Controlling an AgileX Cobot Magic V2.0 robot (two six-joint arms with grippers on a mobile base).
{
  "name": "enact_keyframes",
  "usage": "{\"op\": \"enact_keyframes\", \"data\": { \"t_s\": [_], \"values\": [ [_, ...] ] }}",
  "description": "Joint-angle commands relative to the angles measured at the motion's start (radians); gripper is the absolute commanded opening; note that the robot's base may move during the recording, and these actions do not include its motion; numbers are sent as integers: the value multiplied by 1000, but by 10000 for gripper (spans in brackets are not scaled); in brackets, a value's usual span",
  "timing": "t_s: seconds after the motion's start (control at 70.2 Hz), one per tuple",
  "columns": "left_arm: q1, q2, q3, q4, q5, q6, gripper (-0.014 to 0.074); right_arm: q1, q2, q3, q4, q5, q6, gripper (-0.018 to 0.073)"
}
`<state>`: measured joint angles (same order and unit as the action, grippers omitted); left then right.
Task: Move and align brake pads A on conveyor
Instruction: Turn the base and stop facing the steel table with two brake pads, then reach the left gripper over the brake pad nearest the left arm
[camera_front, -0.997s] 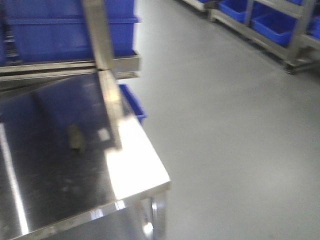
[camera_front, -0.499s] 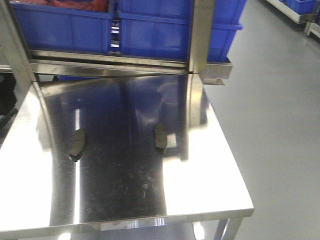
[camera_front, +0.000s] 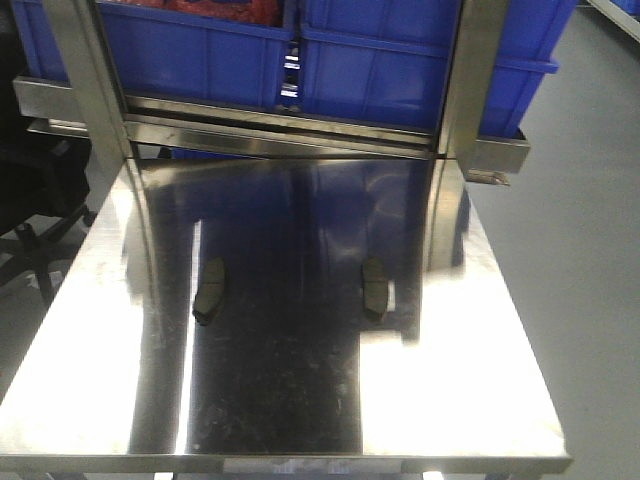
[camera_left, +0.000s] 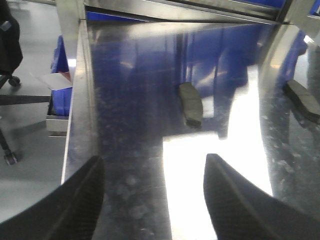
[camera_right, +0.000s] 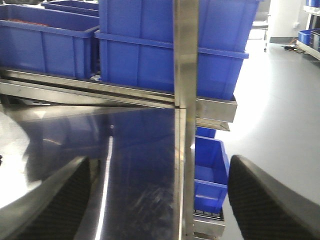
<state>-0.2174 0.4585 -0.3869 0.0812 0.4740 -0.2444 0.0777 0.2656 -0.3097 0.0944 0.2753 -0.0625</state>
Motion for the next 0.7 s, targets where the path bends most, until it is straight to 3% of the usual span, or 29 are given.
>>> {"op": "enact_keyframes", "data": {
  "t_s": [0.0, 0.684],
  "values": [
    [-3, 5, -29, 2, -64, -5, 406, -4, 11, -28, -1, -78, -4, 536],
    [-3, 5, -29, 2, -64, -6, 406, -4, 11, -28, -1, -78, -4, 536]
  ]
}}
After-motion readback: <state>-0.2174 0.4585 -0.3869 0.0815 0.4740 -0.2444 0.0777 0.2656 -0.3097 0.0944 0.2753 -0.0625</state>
